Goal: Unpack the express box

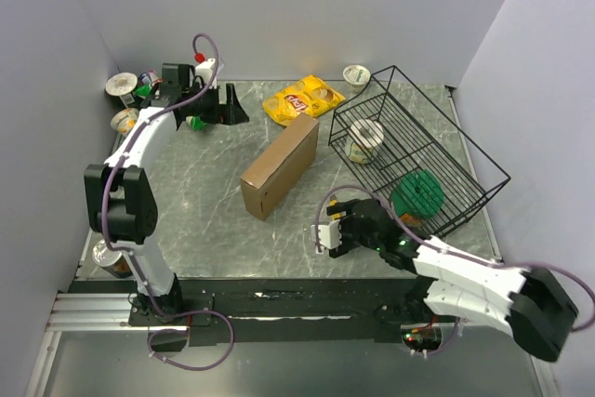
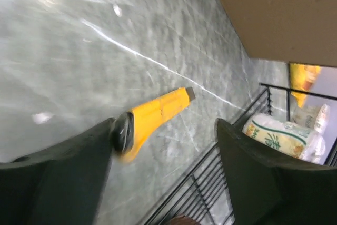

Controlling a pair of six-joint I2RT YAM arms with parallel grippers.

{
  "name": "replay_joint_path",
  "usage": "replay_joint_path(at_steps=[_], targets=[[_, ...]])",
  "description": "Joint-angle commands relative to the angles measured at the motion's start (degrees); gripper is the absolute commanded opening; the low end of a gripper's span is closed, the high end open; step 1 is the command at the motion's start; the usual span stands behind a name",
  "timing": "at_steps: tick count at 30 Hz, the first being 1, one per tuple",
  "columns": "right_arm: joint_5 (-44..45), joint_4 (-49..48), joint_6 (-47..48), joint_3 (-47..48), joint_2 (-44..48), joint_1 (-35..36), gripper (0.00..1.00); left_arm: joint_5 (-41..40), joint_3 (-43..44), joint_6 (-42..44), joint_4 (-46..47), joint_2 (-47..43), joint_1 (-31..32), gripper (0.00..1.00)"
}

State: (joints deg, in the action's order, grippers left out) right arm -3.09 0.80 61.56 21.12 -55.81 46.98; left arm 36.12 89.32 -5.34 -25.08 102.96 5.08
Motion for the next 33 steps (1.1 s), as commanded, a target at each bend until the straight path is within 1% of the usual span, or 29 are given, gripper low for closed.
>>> replay_joint_path(at_steps=[1,2,3,4,5,7,9,10,11,12,13,14,15,16,17,18,19,20,21,23,26,29,30,32,33], targets=[[-10.78,26.33,-5.04,9.01,9.65,-0.40,0.90,2.54,5.33,-1.60,-0.58,2.86,0.54,0.96],[-13.32,28.97,-5.66,9.89,10.97,-0.49,0.92,2.99,5.69,-1.77,-0.50,3.65,0.54,0.96],[-13.95,31.26,-5.84,11.21,12.90,-0.49,0.93,3.25,6.30,-1.86,-0.67,4.09,0.72,0.96],[-13.61,33.89,-6.27,11.57,13.79,-0.57,0.93,4.04,7.09,-1.86,-0.58,4.44,0.89,0.96],[-12.48,34.44,-7.15,11.74,14.58,-0.66,0.94,3.70,7.53,-1.86,-0.67,4.45,1.16,0.96],[-12.72,36.98,-6.11,12.62,16.08,-2.23,0.94,3.78,8.85,-1.08,-2.16,4.36,1.77,0.96],[-12.21,35.86,-6.54,13.67,17.13,-3.12,0.94,6.32,8.86,-0.37,-2.69,3.66,2.12,0.96],[-11.59,34.72,-7.06,13.94,16.97,-3.47,0.95,7.12,9.03,1.46,-4.26,2.96,2.56,0.96],[-10.89,30.19,-9.07,14.12,16.62,-4.52,0.95,8.17,9.29,2.96,-5.49,2.78,2.91,0.96],[-8.79,27.36,-10.48,14.64,14.79,-4.97,0.97,8.35,9.38,4.62,-6.81,2.43,3.35,0.96],[-7.90,24.11,-12.32,15.26,13.29,-5.93,0.97,8.53,9.64,9.34,-10.04,1.73,4.49,0.96],[-7.20,19.73,-16.17,16.13,11.45,-7.33,0.97,8.79,9.91,11.13,-11.64,1.37,5.19,0.96],[-6.49,17.59,-18.38,18.75,6.82,-8.39,0.98,8.27,10.08,12.71,-13.14,0.93,6.07,0.96],[-5.97,16.09,-20.75,20.52,4.25,-9.01,0.97,7.14,10.09,15.25,-14.11,-0.11,7.99,0.96],[-5.96,14.95,-25.83,22.28,1.70,-9.80,0.97,5.47,9.82,16.15,-14.99,-0.73,9.06,0.96],[-6.31,13.37,-28.31,26.03,-3.11,-11.46,0.97,0.93,9.56,16.50,-14.74,-1.26,10.20,0.96],[-8.40,13.18,-30.77,28.16,-5.60,-12.26,0.96,-0.94,8.51,16.51,-14.21,-2.49,12.30,0.96],[-9.73,13.09,-35.32,30.18,-7.89,-13.13,0.96,-2.27,7.81,16.25,-12.99,-2.85,13.19,0.96],[-11.13,13.00,-37.54,33.68,-11.91,-14.62,0.95,-4.11,7.45,16.33,-13.06,-3.11,14.07,0.96],[-16.30,11.78,-43.77,36.26,-15.01,-16.30,0.93,-6.40,7.97,16.51,-13.94,-2.50,16.18,0.96],[-21.50,10.01,-49.32,39.69,-19.76,-17.54,0.89,-9.57,8.85,17.56,-15.26,-1.53,18.56,0.96],[-23.44,9.84,-53.28,43.29,-25.03,-17.89,0.77,-10.71,11.31,18.00,-18.07,0.40,19.88,0.96],[-24.23,10.01,-54.08,44.95,-27.57,-17.80,0.71,-11.68,12.45,18.09,-18.68,0.92,20.23,0.96],[-25.29,10.27,-56.01,46.54,-29.87,-18.24,0.66,-14.92,13.77,18.53,-20.53,2.77,21.19,0.96],[-25.82,10.36,-56.54,47.60,-31.53,-18.33,0.61,-15.81,15.17,18.44,-20.97,3.30,21.46,0.96]])
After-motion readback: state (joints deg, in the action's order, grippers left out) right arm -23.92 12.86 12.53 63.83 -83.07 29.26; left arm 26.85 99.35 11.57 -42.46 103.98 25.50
